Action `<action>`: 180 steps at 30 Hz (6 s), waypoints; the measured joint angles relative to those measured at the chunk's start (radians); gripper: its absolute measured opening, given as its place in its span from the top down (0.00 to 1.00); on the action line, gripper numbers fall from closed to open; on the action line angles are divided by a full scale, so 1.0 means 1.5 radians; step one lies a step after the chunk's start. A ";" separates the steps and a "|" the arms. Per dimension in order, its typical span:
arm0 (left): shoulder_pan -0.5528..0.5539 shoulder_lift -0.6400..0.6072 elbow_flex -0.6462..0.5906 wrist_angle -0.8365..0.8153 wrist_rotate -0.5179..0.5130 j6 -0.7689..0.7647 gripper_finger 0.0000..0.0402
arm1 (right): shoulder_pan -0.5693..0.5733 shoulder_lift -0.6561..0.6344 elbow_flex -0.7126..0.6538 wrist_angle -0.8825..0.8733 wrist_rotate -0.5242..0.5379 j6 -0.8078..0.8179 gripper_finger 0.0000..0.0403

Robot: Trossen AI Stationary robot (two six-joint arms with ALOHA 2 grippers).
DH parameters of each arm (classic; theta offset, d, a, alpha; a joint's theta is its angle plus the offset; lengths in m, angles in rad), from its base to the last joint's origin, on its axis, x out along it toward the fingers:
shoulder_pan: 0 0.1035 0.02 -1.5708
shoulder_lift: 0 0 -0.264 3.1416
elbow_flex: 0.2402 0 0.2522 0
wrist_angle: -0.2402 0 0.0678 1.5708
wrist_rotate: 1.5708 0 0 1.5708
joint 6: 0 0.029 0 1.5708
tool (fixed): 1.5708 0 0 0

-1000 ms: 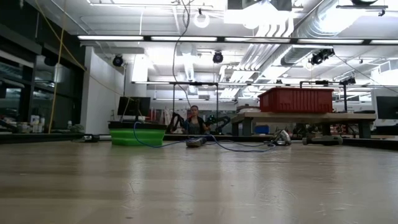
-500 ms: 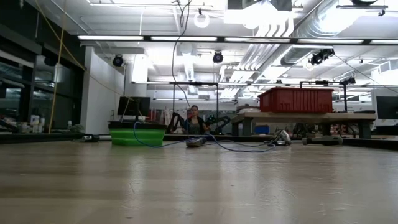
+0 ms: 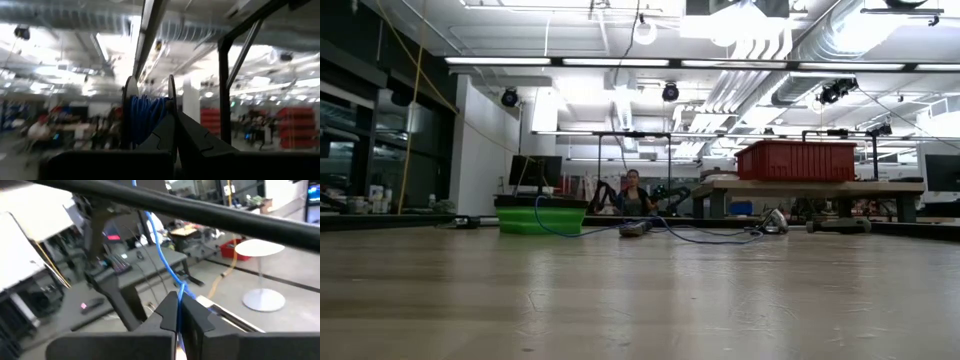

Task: Coil cords
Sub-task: Coil the blue wire onto the spool

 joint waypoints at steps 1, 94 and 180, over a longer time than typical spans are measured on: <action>0.004 -0.013 0.000 -0.030 -0.003 0.006 1.00 | 0.005 -0.010 0.000 -0.031 0.009 0.002 1.00; 0.008 -0.030 0.000 -0.079 -0.054 -0.224 1.00 | -0.057 -0.037 -0.006 -0.294 -0.157 -0.033 0.52; -0.031 0.103 0.000 0.214 -0.068 -0.305 1.00 | -0.155 0.038 0.049 0.092 -0.570 -0.175 0.97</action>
